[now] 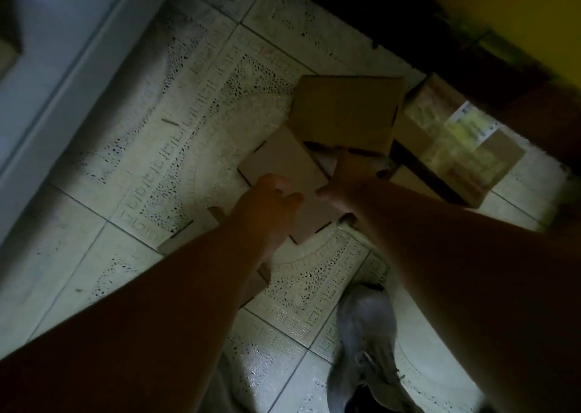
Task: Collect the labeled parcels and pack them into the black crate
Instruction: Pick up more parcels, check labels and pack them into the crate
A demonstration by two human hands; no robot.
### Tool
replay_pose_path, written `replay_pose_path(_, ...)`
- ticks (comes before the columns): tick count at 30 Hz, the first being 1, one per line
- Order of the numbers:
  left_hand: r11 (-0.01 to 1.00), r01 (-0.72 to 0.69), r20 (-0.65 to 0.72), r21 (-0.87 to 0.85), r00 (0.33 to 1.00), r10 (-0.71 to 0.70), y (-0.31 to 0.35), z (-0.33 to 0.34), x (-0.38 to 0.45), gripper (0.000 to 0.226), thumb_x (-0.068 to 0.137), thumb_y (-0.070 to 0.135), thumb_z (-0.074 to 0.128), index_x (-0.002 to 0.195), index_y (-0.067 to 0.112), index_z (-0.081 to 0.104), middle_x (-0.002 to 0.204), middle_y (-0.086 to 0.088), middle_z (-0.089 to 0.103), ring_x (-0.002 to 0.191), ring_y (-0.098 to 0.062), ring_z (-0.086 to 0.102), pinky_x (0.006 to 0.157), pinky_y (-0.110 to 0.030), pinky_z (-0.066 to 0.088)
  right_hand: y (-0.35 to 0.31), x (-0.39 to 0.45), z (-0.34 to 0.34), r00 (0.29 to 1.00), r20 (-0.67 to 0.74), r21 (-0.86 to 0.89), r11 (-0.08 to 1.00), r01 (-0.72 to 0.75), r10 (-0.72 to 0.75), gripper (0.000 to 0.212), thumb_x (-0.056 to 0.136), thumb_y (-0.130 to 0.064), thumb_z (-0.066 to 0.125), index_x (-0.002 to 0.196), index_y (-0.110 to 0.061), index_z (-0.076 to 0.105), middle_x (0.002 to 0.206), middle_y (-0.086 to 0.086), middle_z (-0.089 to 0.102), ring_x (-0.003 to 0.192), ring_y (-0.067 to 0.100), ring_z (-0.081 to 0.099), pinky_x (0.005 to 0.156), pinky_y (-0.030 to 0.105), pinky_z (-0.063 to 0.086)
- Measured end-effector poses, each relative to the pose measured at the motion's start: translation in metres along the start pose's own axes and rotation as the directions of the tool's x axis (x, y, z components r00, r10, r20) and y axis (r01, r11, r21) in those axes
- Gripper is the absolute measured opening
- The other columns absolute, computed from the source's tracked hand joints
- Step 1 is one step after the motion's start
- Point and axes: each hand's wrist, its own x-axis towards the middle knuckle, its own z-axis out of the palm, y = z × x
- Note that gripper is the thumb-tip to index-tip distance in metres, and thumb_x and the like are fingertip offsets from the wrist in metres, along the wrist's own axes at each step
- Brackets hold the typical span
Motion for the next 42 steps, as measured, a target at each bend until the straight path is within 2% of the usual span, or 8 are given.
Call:
replay_pose_path(7, 0.986, 0.133, 0.014, 0.098, 0.991, -0.135, -0.019, -0.011, 0.033, 0.051, 0.100, 0.039, 0.049, 0.145, 0.017, 0.042, 0.145, -0.008, 0.048, 0.127, -0.026, 0.049, 0.087, -0.029, 0.037, -0.022, 0.013, 0.021, 0.990, 0.126, -0.122, 0.991, -0.049, 0.065, 0.093, 0.088, -0.044, 0.070, 0.155, -0.009, 0.018, 0.153, 0.016, 0.037, 0.132, 0.035, 0.047, 0.097, 0.042, 0.051)
replay_pose_path(14, 0.914, 0.123, -0.028, -0.388, 0.989, -0.145, -0.022, 0.000, 0.037, 0.052, 0.099, 0.044, 0.047, 0.144, 0.016, 0.042, 0.141, -0.016, 0.052, 0.122, -0.031, 0.056, 0.103, -0.041, 0.046, -0.040, -0.009, 0.030, 0.978, -0.003, 0.149, 0.967, 0.205, -0.207, 0.028, 0.086, -0.047, 0.067, 0.093, -0.023, 0.055, 0.084, -0.004, 0.060, 0.076, 0.016, 0.059, 0.054, 0.026, 0.041)
replay_pose_path(20, 0.889, -0.039, -0.335, -0.456, 0.933, -0.131, 0.039, -0.072, -0.086, 0.061, 0.085, 0.058, 0.060, 0.133, 0.021, 0.048, 0.116, 0.004, 0.058, 0.102, -0.022, 0.059, 0.077, -0.033, 0.050, -0.097, -0.144, -0.053, 0.963, -0.042, 0.755, 0.623, 0.204, -0.265, 0.014, 0.092, -0.021, 0.059, 0.087, -0.017, 0.070, 0.082, -0.003, 0.074, 0.072, 0.007, 0.071, 0.055, 0.022, 0.053)
replay_pose_path(25, 0.823, -0.299, -0.406, -0.484, 0.909, 0.091, 0.112, -0.140, -0.233, 0.046, 0.070, 0.044, 0.064, 0.115, 0.036, 0.053, 0.109, 0.010, 0.067, 0.098, -0.019, 0.067, 0.082, -0.047, 0.058, -0.141, -0.277, -0.172, 0.894, -0.408, 0.561, 0.722, 0.404, -0.183, 0.034, 0.091, -0.048, 0.061, 0.110, -0.020, 0.062, 0.096, -0.010, 0.068, 0.078, 0.002, 0.066, 0.056, 0.014, 0.049)
replay_pose_path(28, 0.765, -0.434, -0.410, -0.476, 0.879, 0.244, 0.154, -0.186, -0.342, 0.059, 0.065, 0.043, 0.062, 0.123, 0.043, 0.051, 0.116, 0.014, 0.067, 0.105, -0.015, 0.066, 0.085, -0.046, 0.057, -0.176, -0.374, -0.249, 0.928, -0.300, 0.681, 0.631, 0.372, -0.222, 0.064, 0.078, -0.069, 0.061, 0.125, -0.025, 0.058, 0.113, -0.003, 0.072, 0.094, 0.018, 0.073, 0.076, 0.041, 0.062)
replay_pose_path(31, 0.706, -0.503, -0.430, -0.499, 0.851, 0.303, 0.191, -0.231, -0.449, 0.061, 0.065, 0.045, 0.065, 0.124, 0.043, 0.054, 0.117, 0.013, 0.069, 0.107, -0.016, 0.067, 0.088, -0.050, 0.055, -0.207, -0.485, -0.324, 0.884, -0.227, 0.711, 0.551, 0.437, -0.409, 0.036, 0.091, -0.051, 0.060, 0.116, -0.025, 0.066, 0.105, 0.002, 0.076, 0.093, 0.025, 0.075, 0.081, 0.054, 0.060)
replay_pose_path(36, 0.504, -0.704, -0.618, -0.500, 0.698, 0.362, 0.249, -0.272, -0.605, 0.028, 0.087, 0.056, 0.059, 0.110, 0.040, 0.061, 0.102, 0.013, 0.074, 0.090, -0.009, 0.073, 0.082, -0.045, 0.059, -0.246, -0.669, -0.393, 0.746, -0.537, 0.547, 0.512, 0.663, -0.393, 0.029, 0.096, -0.049, 0.056, 0.105, -0.022, 0.063, 0.088, 0.000, 0.077, 0.074, 0.019, 0.076, 0.066, 0.049, 0.063)
replay_pose_path(42, 0.423, -0.862, -0.690, -0.280, 0.487, 0.535, 0.244, -0.304, -0.725, 0.050, 0.078, 0.074, 0.055, 0.114, 0.039, 0.062, 0.100, 0.019, 0.074, 0.092, -0.003, 0.071, 0.079, -0.033, 0.057, -0.252, -0.808, -0.388, 0.543, -0.753, 0.424, 0.358, 0.832, -0.371, 0.022, 0.096, -0.041, 0.057, 0.096, -0.019, 0.058, 0.084, -0.003, 0.074, 0.073, 0.013, 0.074, 0.060, 0.038, 0.061)
